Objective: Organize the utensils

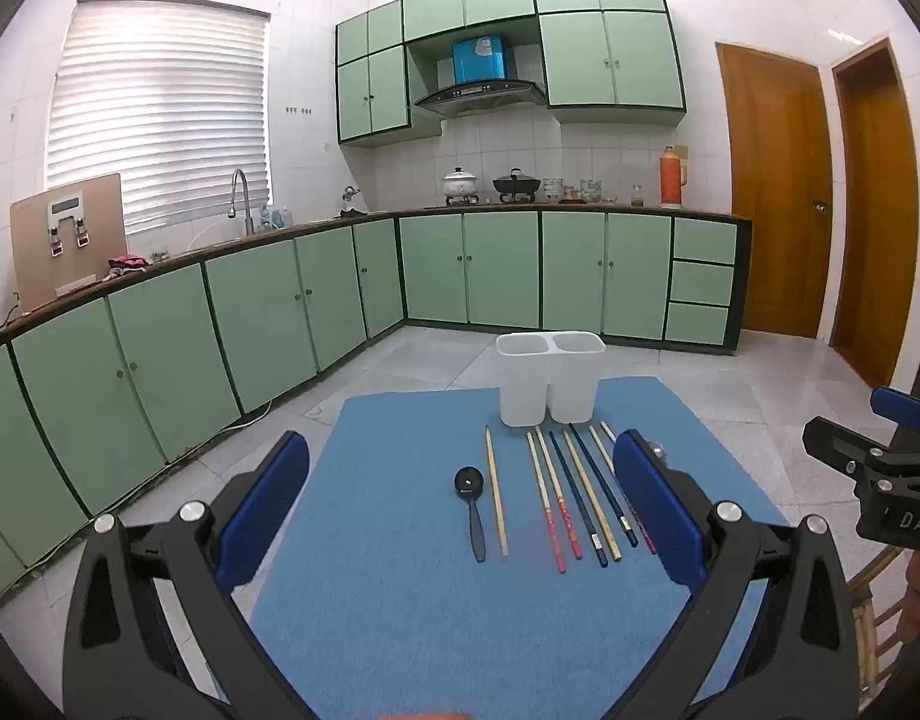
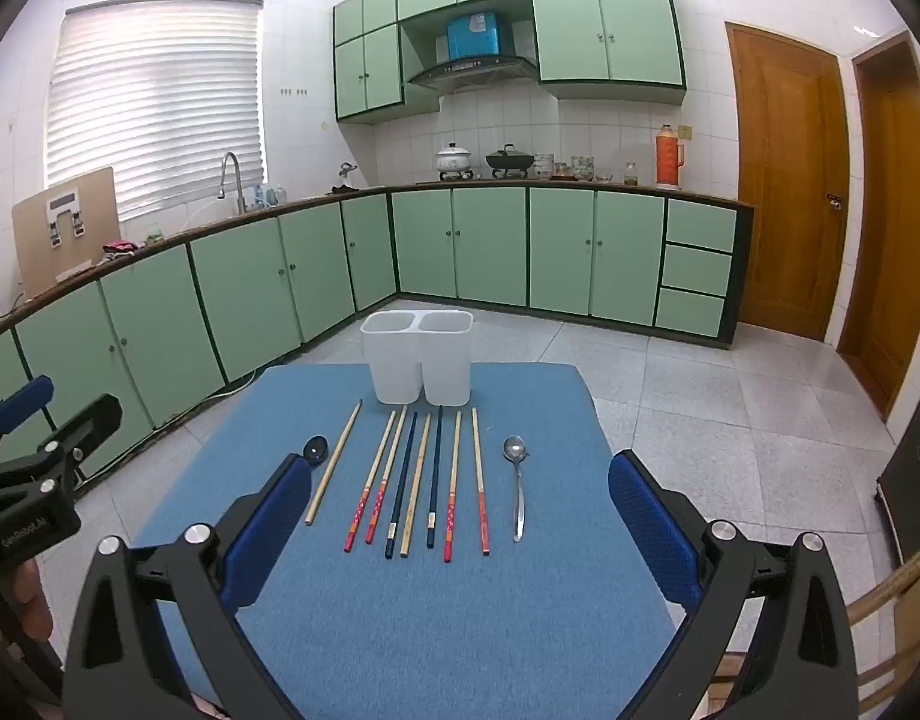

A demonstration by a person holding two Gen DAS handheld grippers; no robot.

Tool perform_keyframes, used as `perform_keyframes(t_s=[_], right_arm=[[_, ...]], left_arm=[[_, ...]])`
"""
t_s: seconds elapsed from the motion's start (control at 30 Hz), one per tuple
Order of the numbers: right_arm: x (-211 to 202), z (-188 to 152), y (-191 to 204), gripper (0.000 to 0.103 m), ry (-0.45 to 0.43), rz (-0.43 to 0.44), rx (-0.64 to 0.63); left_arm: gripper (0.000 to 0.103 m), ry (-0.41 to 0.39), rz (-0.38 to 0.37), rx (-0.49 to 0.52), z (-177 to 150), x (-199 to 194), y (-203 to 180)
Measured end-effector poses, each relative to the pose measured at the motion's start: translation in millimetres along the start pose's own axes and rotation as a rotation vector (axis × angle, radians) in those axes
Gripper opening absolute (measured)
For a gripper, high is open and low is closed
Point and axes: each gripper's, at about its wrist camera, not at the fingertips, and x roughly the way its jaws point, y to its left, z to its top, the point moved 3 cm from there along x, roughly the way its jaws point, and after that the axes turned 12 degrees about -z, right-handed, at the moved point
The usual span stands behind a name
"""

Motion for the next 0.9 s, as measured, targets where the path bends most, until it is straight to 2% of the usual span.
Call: perform_keyframes(t_s=[0.9], right_arm=[[-0.3, 0.6, 0.2, 0.097, -0.005, 0.001, -0.001]], left_arm=[[0.098, 0.008, 0.008, 0.000, -0.9, 3.0, 3.3]])
